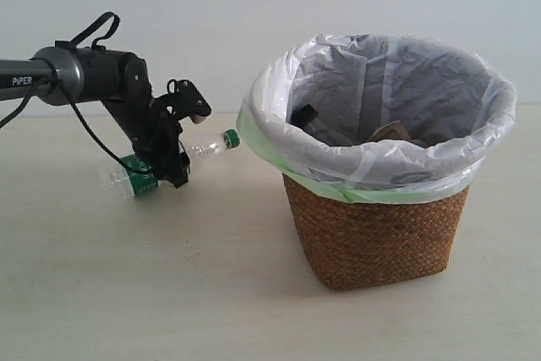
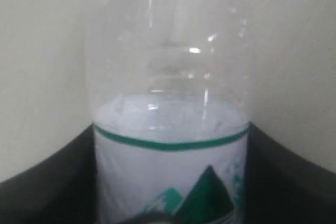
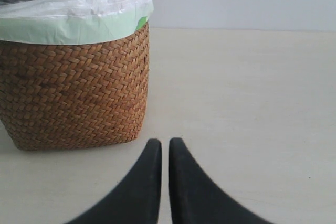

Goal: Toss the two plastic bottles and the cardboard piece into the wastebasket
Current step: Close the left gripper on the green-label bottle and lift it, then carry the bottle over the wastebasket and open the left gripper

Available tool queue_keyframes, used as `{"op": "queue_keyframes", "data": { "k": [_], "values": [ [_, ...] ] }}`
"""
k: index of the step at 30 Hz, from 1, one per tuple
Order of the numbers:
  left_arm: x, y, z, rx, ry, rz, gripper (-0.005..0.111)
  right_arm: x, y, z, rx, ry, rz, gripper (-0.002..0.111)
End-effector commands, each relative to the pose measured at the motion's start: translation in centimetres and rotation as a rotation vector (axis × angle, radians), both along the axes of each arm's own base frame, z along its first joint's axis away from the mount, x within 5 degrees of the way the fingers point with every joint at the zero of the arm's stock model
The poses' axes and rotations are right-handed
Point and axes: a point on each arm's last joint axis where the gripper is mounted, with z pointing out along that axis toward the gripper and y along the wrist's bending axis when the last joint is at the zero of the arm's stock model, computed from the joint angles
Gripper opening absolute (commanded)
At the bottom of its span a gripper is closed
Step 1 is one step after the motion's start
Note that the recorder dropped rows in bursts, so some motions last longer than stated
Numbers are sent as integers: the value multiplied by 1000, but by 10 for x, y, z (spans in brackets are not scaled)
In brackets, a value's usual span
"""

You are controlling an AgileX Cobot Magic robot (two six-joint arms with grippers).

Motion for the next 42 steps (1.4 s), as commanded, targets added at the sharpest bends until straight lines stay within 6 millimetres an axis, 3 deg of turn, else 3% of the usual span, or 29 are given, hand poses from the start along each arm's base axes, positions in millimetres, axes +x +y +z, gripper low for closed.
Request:
{"op": "queue_keyframes", "data": {
  "k": [1,6,10,15,22,27,30,42],
  "values": [
    [-12,4,-7,54,137,-1,6,0,0,1,-9,-16,2,2],
    [-17,6,16,35,152,87,4,0,0,1,-9,-16,2,2],
    [-16,11,67,-17,18,209,4,0,0,1,-9,-16,2,2],
    [-29,17,135,-93,-103,316,4,0,0,1,-9,-16,2,2],
    [-63,44,203,59,-182,436,4,0,0,1,-9,-16,2,2],
    [-88,60,250,71,-287,534,4,0,0,1,-9,-16,2,2],
    [-98,62,256,20,-240,619,4,0,0,1,-9,-16,2,2],
    [-99,61,257,5,-242,633,4,0,0,1,-9,-16,2,2]
  ]
}}
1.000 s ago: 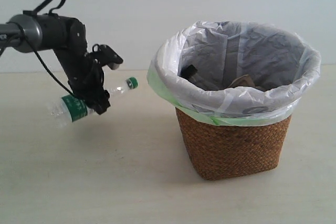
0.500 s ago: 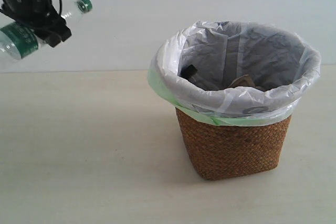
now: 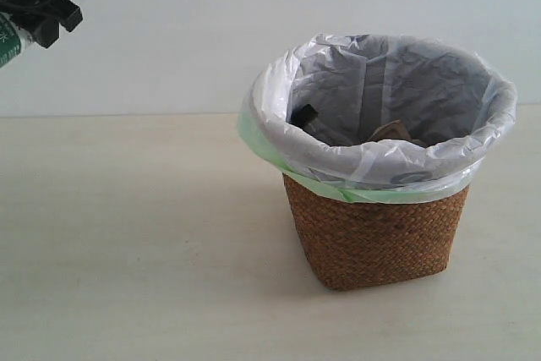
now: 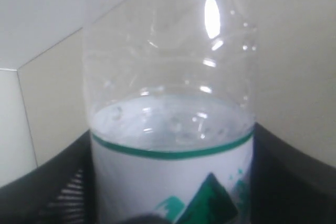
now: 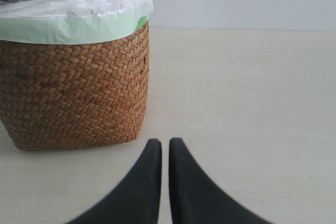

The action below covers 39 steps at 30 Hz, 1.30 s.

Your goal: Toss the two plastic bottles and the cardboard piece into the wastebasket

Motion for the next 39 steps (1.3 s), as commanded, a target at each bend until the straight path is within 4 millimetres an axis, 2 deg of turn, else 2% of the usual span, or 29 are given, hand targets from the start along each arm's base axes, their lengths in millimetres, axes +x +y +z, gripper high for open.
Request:
{"op": "queue_keyframes", "data": {
  "k": [1,4,5,8,9,10,12,14,16,19,23,26,29,36,38,39],
  "values": [
    [-3,-5,0,-79,9,13,4,0,0,1,-9,-16,2,2],
    [-10,-32,-5,-264,93,-126,4,0,0,1,-9,-16,2,2],
    [-14,-46,-4,-319,117,-213,4,0,0,1,-9,-16,2,2],
    [-35,-98,14,-636,171,-453,7,0,0,1,-9,-16,2,2],
    [-46,-120,30,-771,163,-593,16,0,0,1,-9,-16,2,2],
    [-52,-133,43,-849,119,-675,25,0,0,1,-9,-16,2,2],
    [-64,-157,70,-922,-18,-796,59,0,0,1,-9,-16,2,2],
    [-65,-168,84,-846,-166,-786,91,0,0,1,-9,-16,2,2],
    [-63,-170,85,-748,-231,-703,107,0,0,1,-9,-16,2,2],
    [-57,-165,74,-613,-223,-607,109,0,0,1,-9,-16,2,2],
    [-49,-155,61,-542,-157,-513,109,0,0,1,-9,-16,2,2],
    [-48,-153,52,-484,-101,-507,109,0,0,1,-9,-16,2,2],
    [-52,-152,48,-404,-51,-594,109,0,0,1,-9,-16,2,2],
    [-62,-158,47,-474,38,-652,109,0,0,2,-9,-18,2,2],
    [-61,-155,48,-543,55,-650,105,0,0,2,-9,-18,2,2],
    [-60,-153,50,-588,65,-647,98,0,0,2,-9,-18,2,2]
  ]
}}
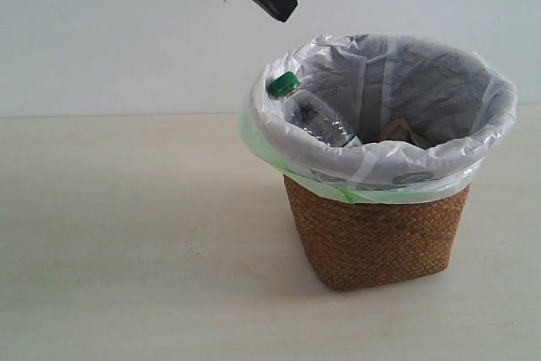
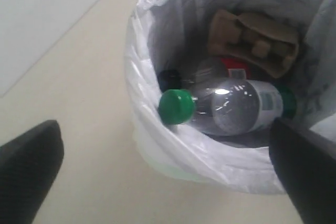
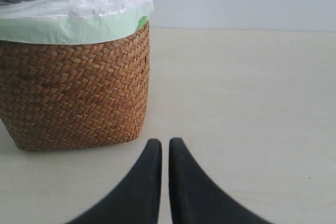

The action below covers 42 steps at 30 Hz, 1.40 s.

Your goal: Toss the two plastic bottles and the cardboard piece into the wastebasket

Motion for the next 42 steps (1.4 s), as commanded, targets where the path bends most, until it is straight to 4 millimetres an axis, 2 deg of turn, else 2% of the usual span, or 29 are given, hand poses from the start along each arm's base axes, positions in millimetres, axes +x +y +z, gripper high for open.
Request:
{"op": "queue_keyframes", "data": {
  "k": [1,2,3,6,7,10,15,19,23,28,33,35,39,40,41,42],
  "values": [
    [1,6,5,-139,83,-19,88,0,0,2,-9,-18,2,2],
    [1,8,8,-171,94,-24,78,0,0,2,-9,-18,2,2],
    [2,11,11,-209,107,-33,63,0,0,2,-9,-18,2,2],
    [1,20,23,-334,141,-59,9,0,0,2,-9,-18,2,2],
    [1,23,26,-365,148,-60,6,0,0,2,-9,-18,2,2],
    [-1,34,35,-399,164,6,7,0,0,2,-9,-18,2,2],
    [-16,49,58,-408,83,-9,7,0,0,2,-9,-18,2,2],
    [-41,67,80,-410,3,-21,7,0,0,2,-9,-18,2,2],
    [-74,96,100,-416,-145,69,7,0,0,2,-9,-18,2,2],
    [-114,136,104,-479,-410,251,7,0,0,2,-9,-18,2,2],
    [-165,171,93,-583,-668,391,7,0,0,2,-9,-18,2,2],
    [-184,181,81,-631,-759,435,7,0,0,2,-9,-18,2,2],
    [-218,200,27,-697,-874,526,7,0,0,2,-9,-18,2,2],
    [-225,205,5,-722,-893,561,7,0,0,2,-9,-18,2,2],
    [-229,207,-3,-732,-903,573,7,0,0,2,-9,-18,2,2],
    [-231,210,-22,-742,-907,601,7,0,0,2,-9,-18,2,2]
  ]
}}
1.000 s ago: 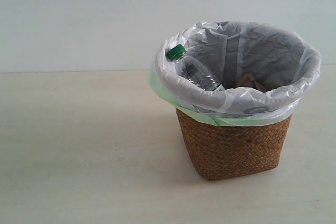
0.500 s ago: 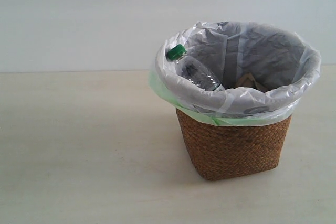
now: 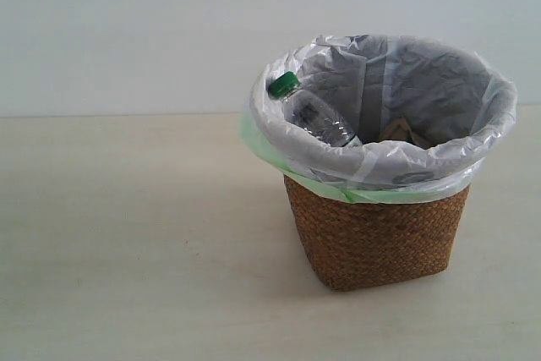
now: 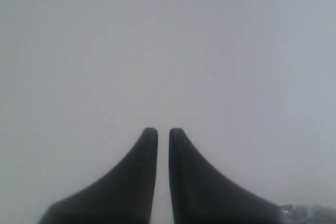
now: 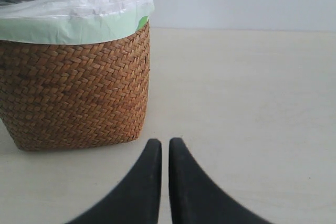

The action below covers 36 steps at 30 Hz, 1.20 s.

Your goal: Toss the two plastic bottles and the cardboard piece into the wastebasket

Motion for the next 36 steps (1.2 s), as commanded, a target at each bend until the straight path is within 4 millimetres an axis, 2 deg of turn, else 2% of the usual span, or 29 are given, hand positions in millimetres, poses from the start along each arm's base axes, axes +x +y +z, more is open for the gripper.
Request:
{"op": "queue_keyframes", "data": {
  "k": [1,3,4,5,7,11,20,25,28,36],
  "values": [
    [-12,12,-52,-97,-47,79,7,0,0,2,-9,-18,2,2],
    [-11,14,-74,-132,-2,83,7,0,0,2,-9,-18,2,2],
    [-9,14,-93,-185,67,79,7,0,0,2,-9,-18,2,2],
    [-7,13,-104,-195,110,78,7,0,0,2,-9,-18,2,2],
    [-3,12,-139,-166,224,84,7,0,0,2,-9,-18,2,2],
    [-3,10,-171,-131,338,79,7,0,0,2,-9,-18,2,2],
    [-3,9,-171,-126,346,72,7,0,0,2,-9,-18,2,2],
    [-5,2,-171,-113,349,3,7,0,0,2,-9,-18,2,2],
    [-11,5,-167,-127,317,9,7,0,0,2,-9,-18,2,2],
    [-35,36,-152,-202,122,289,7,0,0,2,-9,-18,2,2]
  ]
}}
